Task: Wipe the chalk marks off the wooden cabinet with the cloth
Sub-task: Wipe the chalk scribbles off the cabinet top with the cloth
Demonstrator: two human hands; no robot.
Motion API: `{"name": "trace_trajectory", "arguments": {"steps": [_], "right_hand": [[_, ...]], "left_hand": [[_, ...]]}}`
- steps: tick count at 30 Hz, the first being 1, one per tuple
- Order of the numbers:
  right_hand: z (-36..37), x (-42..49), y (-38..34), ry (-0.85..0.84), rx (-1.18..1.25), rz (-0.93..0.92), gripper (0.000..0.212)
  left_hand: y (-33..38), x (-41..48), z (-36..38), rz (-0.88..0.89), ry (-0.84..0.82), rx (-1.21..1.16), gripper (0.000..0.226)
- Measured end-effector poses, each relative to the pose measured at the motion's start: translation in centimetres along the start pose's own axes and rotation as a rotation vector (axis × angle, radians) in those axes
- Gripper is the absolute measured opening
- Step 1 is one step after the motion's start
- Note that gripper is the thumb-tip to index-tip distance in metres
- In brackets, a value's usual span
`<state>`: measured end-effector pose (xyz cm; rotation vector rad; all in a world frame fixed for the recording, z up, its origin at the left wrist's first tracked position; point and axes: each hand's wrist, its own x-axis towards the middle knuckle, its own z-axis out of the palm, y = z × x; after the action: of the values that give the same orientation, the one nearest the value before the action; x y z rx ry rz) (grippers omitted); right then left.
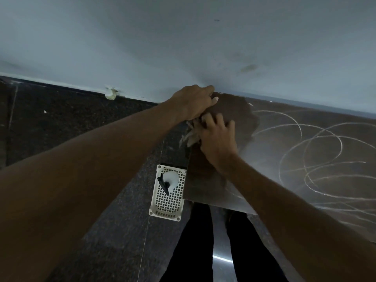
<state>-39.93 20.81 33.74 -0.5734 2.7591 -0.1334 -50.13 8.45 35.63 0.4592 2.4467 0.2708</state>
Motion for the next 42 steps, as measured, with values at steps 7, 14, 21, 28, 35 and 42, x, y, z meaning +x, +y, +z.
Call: {"name": "trace_trajectory", "arguments": {"steps": [7, 14, 21, 28, 35, 42], "right_hand": [[0.2, -1.0, -1.3, 0.022, 0.075, 0.023, 0.055], [5.3, -14.3, -6.5, -0.102, 0.206, -0.119, 0.079], [4.5, -11.3, -3.0, -0.069, 0.134, -0.087, 0.085], [1.9, -4.3, 2.1, 0.142, 0.124, 0.209, 0.067], [5.5, -12.5, -1.8, 0.106, 0.230, 0.088, 0.080], [7.3, -17.6, -0.9, 0.076, 0.238, -0.074, 0.068]], "left_hand": [[0.1, -0.5, -0.5, 0.106, -0.028, 0.103, 0.040], [-0.3, -0.5, -0.5, 0.141, -0.022, 0.130, 0.040], [0.2, -0.5, 0.7, 0.158, -0.043, 0.315, 0.060], [1.6, -1.4, 2.5, 0.024, -0.004, 0.208, 0.076], [1.8, -1.7, 5.1, 0.019, 0.098, 0.164, 0.080], [0.0, -2.9, 9.2, 0.265, 0.278, 0.277, 0.062]]}}
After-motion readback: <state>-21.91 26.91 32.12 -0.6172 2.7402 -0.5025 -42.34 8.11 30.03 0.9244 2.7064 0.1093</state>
